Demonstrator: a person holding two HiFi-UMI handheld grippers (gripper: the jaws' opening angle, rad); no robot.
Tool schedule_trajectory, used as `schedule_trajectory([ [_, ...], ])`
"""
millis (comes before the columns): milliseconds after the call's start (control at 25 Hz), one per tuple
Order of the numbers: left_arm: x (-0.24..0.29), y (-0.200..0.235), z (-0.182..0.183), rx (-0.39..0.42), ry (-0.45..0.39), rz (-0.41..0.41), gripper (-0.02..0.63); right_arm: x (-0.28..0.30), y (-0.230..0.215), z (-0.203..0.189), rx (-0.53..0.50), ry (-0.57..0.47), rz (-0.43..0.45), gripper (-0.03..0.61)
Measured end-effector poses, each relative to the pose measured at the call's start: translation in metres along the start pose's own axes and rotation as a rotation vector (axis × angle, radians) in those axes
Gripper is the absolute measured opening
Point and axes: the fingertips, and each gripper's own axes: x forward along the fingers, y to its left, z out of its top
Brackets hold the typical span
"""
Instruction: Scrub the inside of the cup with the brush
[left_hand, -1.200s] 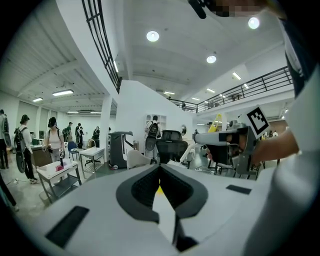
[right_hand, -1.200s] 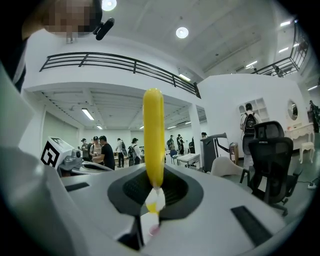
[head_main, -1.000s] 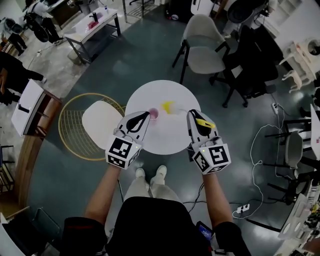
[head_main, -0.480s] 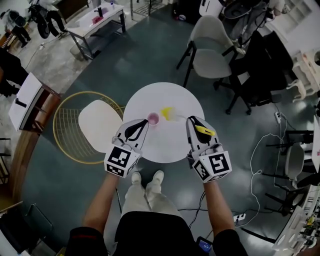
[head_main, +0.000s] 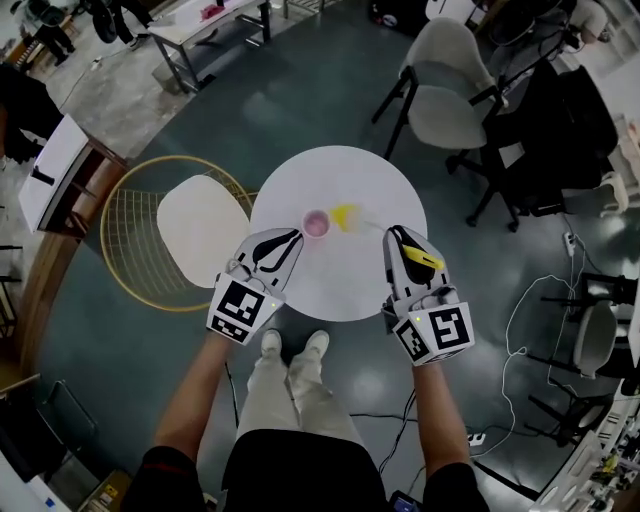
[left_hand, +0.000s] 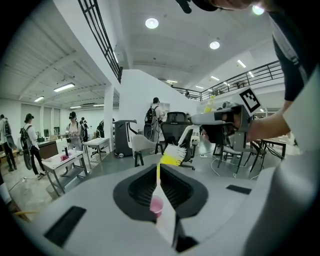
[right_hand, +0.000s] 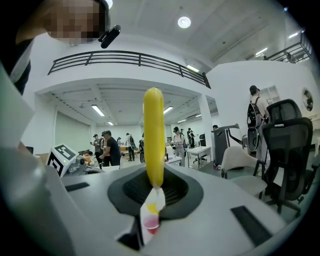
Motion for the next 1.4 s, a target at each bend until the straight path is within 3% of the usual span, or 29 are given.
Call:
schedule_trajectory([
  [520, 0.025, 0.009, -0.045, 0.008, 0.05, -0.015, 0.032, 0.023, -0.002, -0.024, 0.028, -0.01, 0.021, 0.044],
  [800, 0.05, 0.015, -0.076, 0.002, 0.092, 0.001, 0.132, 0.028, -0.013, -0.038, 0.049, -0.01, 0.016, 0.044],
  [1040, 0.068, 0.02, -0.104, 0.007, 0.151, 0.024, 0.274, 0.027, -0.021, -0.045, 0.075, -0.009, 0.004, 0.044],
  [1400, 0.093, 0.014, -0.153, -0.002, 0.251, -0.011, 0.354, 0.035, -0.018, -0.053, 0.097, -0.015, 0.019, 0.044],
])
